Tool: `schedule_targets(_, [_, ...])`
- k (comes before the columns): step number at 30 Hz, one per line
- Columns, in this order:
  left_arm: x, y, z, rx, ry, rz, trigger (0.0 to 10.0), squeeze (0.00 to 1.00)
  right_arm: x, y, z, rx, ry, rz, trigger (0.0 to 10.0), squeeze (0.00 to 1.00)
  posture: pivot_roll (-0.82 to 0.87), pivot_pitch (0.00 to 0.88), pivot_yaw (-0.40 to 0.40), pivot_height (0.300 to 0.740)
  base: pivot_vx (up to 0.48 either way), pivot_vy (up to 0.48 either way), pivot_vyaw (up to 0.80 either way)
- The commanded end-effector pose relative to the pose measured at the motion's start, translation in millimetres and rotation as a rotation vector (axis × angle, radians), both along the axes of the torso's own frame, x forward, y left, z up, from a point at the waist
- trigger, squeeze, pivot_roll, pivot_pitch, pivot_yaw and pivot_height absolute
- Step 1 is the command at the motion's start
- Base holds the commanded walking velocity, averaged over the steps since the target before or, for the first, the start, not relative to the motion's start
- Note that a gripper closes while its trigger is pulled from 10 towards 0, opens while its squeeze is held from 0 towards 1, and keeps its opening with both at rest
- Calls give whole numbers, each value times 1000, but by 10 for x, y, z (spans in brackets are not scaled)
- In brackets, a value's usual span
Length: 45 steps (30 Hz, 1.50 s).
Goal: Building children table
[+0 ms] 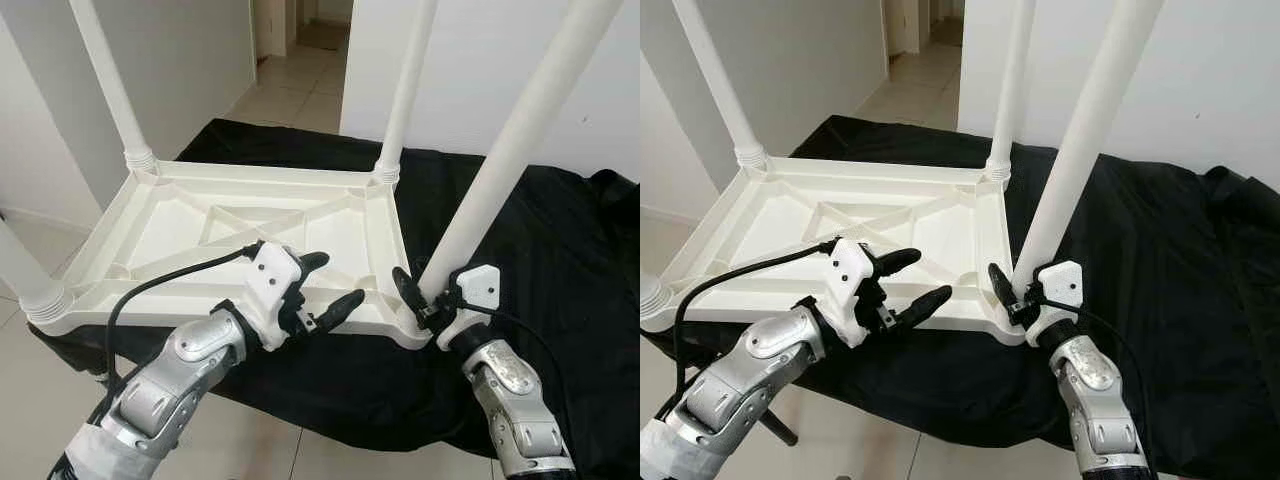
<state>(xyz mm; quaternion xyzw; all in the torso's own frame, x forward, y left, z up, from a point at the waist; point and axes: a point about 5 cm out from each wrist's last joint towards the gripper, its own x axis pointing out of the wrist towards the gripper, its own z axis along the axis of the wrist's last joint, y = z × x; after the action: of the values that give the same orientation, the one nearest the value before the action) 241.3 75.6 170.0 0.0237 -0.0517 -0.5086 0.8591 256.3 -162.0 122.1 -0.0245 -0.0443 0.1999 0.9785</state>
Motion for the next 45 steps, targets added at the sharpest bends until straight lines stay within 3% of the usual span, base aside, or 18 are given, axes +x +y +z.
schedule_targets(1, [-62,-37,24,21,-18,-82,10000,0,-83,28,-282,-38,131,3,10000,0,-23,0,-21,740,0,0,0])
schedule_targets(7, [-73,-46,23,17,-17,-79,10000,0,-105,92,-214,-104,60,-23,10000,0,-21,0,-29,740,0,0,0])
schedule_targets(15, [-97,-54,13,16,-13,-80,10000,0,-150,108,-255,-162,54,22,10000,0,-24,0,-31,740,0,0,0])
schedule_targets(27, [-119,-46,11,17,-7,-78,10000,0,-122,46,-297,19,158,-67,10000,0,-16,0,-37,740,0,0,0])
schedule_targets(42, [-136,-63,4,16,-5,-80,10000,0,-102,23,-328,15,178,-79,10000,0,-14,0,-45,740,0,0,0])
schedule_targets(45, [-132,-66,4,16,-7,-76,10000,0,-109,109,-291,36,153,-125,10000,0,-13,0,-49,740,0,0,0])
